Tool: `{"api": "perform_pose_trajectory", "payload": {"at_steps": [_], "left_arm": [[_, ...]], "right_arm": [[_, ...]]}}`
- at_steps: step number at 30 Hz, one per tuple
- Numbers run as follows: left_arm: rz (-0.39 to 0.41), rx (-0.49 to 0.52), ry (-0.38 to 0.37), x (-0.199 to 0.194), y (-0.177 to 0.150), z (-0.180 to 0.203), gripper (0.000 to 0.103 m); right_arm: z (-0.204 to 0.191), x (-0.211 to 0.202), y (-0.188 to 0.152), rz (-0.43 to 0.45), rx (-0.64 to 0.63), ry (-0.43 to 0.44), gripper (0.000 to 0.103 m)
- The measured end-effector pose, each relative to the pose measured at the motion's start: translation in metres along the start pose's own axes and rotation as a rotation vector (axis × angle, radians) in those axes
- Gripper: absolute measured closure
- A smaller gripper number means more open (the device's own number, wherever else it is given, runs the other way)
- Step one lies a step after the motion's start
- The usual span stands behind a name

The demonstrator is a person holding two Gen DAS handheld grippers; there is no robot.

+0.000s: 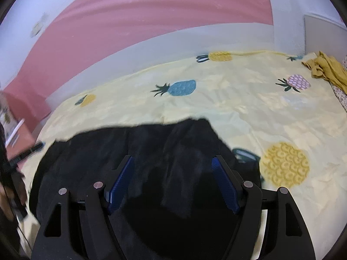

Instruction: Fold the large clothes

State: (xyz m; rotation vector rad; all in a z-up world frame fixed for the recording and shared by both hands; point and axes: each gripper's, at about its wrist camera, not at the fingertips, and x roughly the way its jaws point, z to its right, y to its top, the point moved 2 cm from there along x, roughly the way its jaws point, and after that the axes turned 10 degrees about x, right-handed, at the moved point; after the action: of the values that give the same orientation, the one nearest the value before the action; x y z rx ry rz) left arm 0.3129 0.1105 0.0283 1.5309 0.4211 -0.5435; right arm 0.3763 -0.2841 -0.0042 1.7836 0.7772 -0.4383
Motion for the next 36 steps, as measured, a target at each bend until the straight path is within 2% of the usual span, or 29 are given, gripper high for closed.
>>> {"api": "perform_pose_trajectory", "payload": {"at_steps": [2, 4, 5, 7, 13, 16, 19, 21, 23, 26, 28, 29, 30, 32, 36], "left_arm": [[-0.028, -0.02, 0.04, 0.004, -0.018, -0.011, 0.02], [-0.134, -0.07, 0.055, 0.031, -0.037, -0.028, 0.02], [-0.157, -0.098, 0.045, 0.042, -0.045, -0.034, 0.018], [-0.123, -0.102, 0.04, 0.048, -0.049, -0.038, 0.017], [-0.089, -0.095, 0.069, 0.066, -0.054, -0.033, 0.012], [-0.092, -0.096, 0.075, 0.063, -0.053, -0.034, 0.012], [-0.136, -0.084, 0.099, 0.055, -0.044, -0.031, 0.014], [-0.117, -0.106, 0.086, 0.036, -0.034, -0.028, 0.015], [-0.06, -0.096, 0.051, 0.015, -0.024, -0.018, 0.015], [0.019, -0.027, -0.052, -0.01, -0.01, 0.019, 0.015], [0.015, 0.013, -0.145, -0.006, -0.008, 0.047, 0.015], [-0.006, 0.032, -0.159, 0.004, -0.009, 0.059, 0.015], [-0.038, 0.043, -0.148, 0.017, -0.011, 0.067, 0.015], [-0.119, 0.032, -0.123, 0.048, -0.017, 0.071, 0.015], [-0.145, 0.07, -0.075, 0.077, -0.024, 0.075, 0.012]], "right_arm": [[0.004, 0.007, -0.013, -0.037, -0.014, -0.02, 0.03], [0.013, 0.023, -0.023, -0.066, -0.021, -0.054, 0.03], [0.016, 0.031, -0.024, -0.063, -0.023, -0.056, 0.03], [0.018, 0.041, -0.025, -0.052, -0.053, -0.093, 0.03], [0.026, 0.065, -0.029, -0.062, -0.036, -0.108, 0.03], [0.023, 0.067, -0.032, -0.051, -0.053, -0.139, 0.03], [0.022, 0.058, -0.026, -0.058, -0.042, -0.15, 0.03], [0.017, 0.043, -0.02, -0.043, -0.03, -0.163, 0.03], [0.01, 0.017, -0.014, 0.016, -0.006, -0.114, 0.03], [-0.02, -0.008, -0.014, 0.07, -0.039, -0.002, 0.03], [-0.043, -0.004, -0.021, 0.034, -0.098, 0.045, 0.03], [-0.049, 0.002, -0.024, 0.014, -0.122, 0.046, 0.03], [-0.056, 0.016, -0.028, -0.011, -0.161, 0.031, 0.03], [-0.051, 0.04, -0.03, -0.047, -0.158, 0.003, 0.03], [-0.036, 0.067, -0.022, -0.093, -0.084, 0.0, 0.03]]}}
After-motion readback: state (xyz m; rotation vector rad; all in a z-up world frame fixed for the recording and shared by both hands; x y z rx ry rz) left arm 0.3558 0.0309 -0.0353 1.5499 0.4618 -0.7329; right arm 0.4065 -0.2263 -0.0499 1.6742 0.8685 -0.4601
